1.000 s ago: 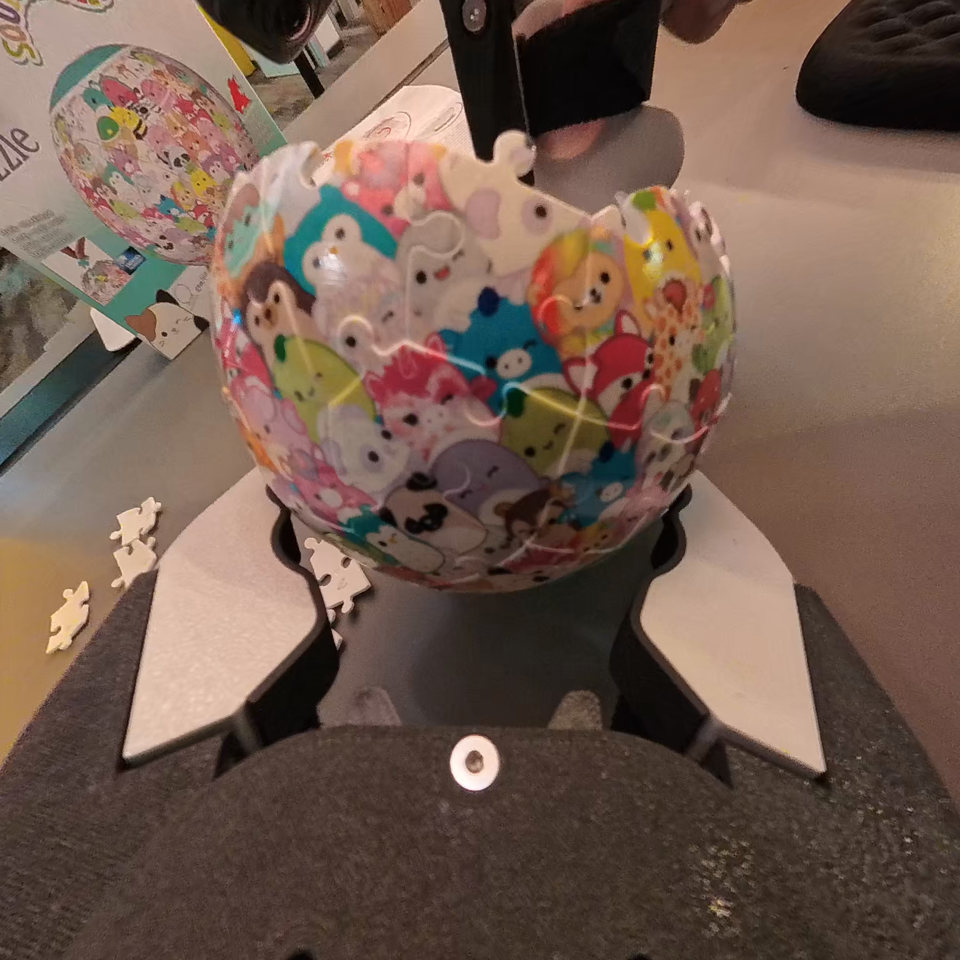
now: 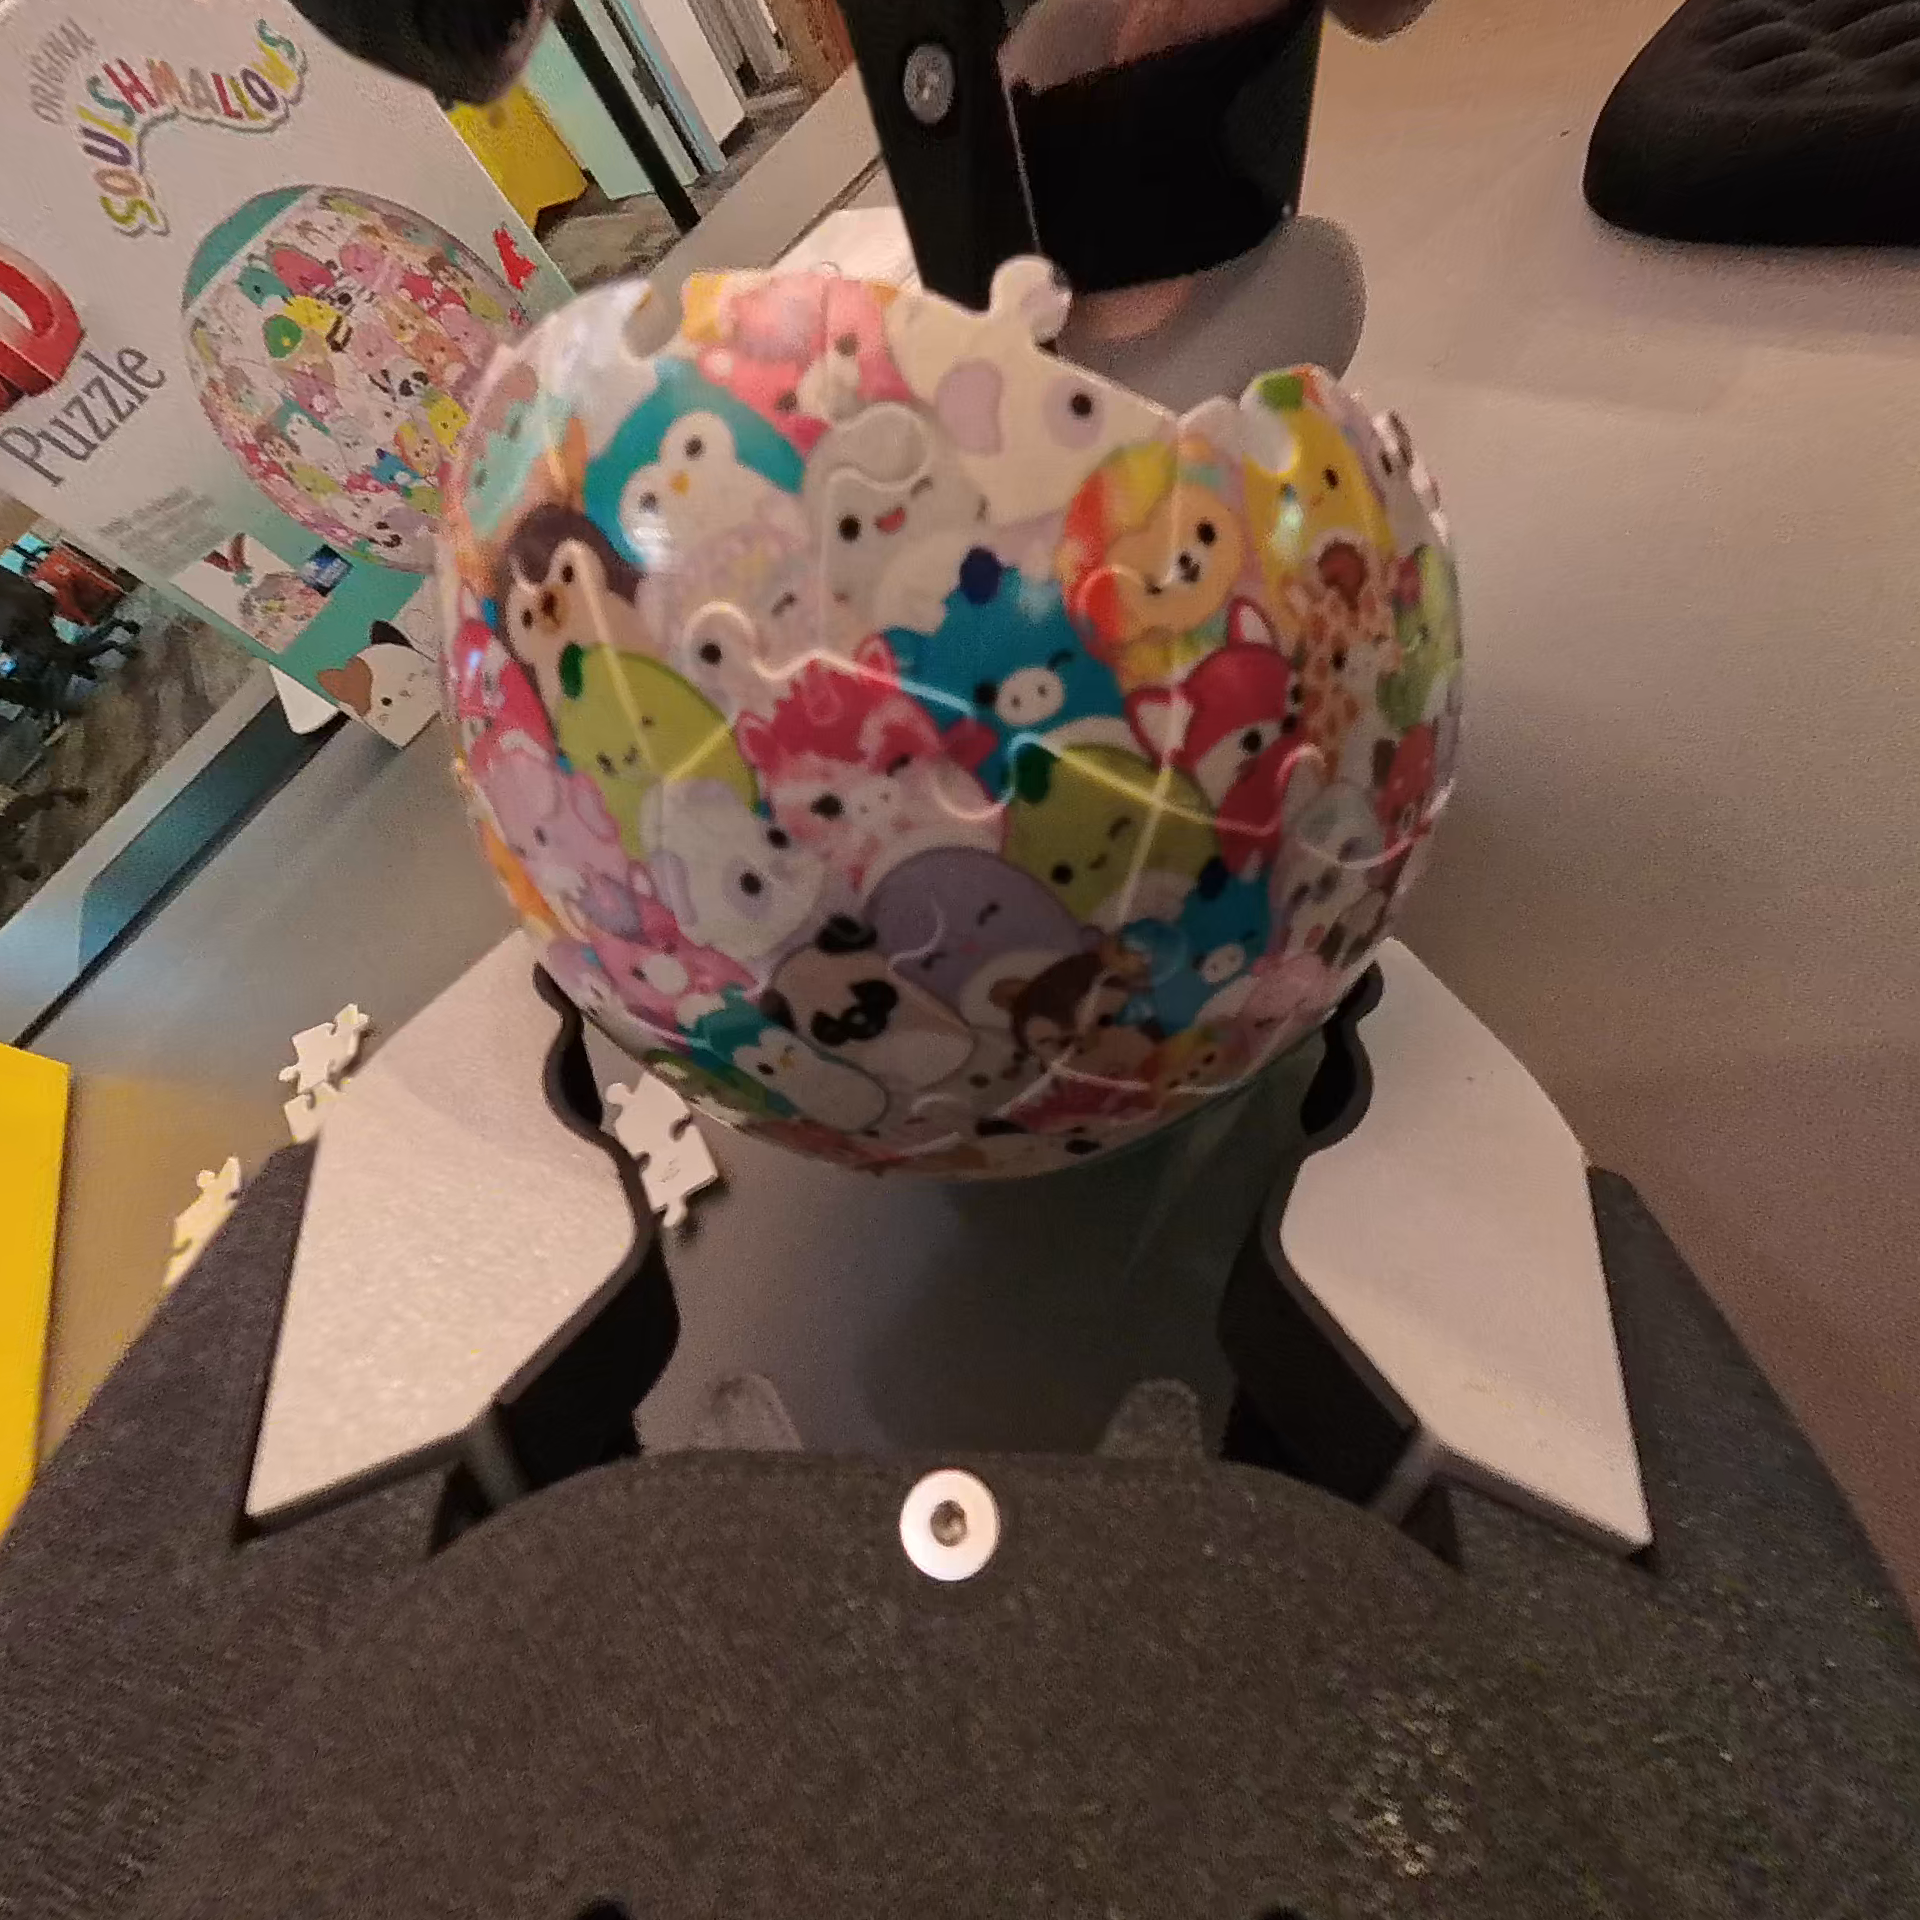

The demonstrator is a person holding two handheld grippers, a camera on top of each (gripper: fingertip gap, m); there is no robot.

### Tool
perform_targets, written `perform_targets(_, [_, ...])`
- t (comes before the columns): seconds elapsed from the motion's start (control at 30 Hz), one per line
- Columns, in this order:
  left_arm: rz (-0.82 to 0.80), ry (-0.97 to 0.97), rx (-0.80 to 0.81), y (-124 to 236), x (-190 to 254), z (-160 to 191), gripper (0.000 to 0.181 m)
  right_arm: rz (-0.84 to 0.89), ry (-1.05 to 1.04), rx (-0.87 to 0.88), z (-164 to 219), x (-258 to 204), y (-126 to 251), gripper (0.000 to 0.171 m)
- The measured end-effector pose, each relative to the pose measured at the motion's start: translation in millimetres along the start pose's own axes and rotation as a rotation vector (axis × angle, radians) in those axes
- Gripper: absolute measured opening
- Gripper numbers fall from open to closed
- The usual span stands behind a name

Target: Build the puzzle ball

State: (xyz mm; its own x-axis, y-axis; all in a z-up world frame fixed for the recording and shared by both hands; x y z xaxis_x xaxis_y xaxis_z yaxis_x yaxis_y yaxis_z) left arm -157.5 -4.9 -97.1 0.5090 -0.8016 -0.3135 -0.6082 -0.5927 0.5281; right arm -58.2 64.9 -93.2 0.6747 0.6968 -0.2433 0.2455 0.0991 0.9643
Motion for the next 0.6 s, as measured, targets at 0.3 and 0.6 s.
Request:
perform_targets(0.3, [0.008,0.005,0.005,-0.8,-0.2,-0.2,0.133,0.117,0.205,0.102,-15.6,3.3,9.0,0.018])
perform_targets(0.6, [-0.004,-0.001,0.01,-0.5,-0.9,-0.5,0.133,0.054,0.189,0.059,-16.4,0.7,-0.4,0.005])
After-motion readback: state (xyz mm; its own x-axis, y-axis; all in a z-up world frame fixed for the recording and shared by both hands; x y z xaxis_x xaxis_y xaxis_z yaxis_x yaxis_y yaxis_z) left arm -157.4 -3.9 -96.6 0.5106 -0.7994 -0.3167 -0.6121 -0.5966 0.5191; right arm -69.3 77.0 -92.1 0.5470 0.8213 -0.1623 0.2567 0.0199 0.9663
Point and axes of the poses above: each gripper's, where its closed fingertips meet, y back along the fingers, z out of its underside, x = y × z across the jaws, the point moved 5 cm from there along y, back along the fingers, and after that the axes turned 14 degrees about z, right-handed, at the moved point
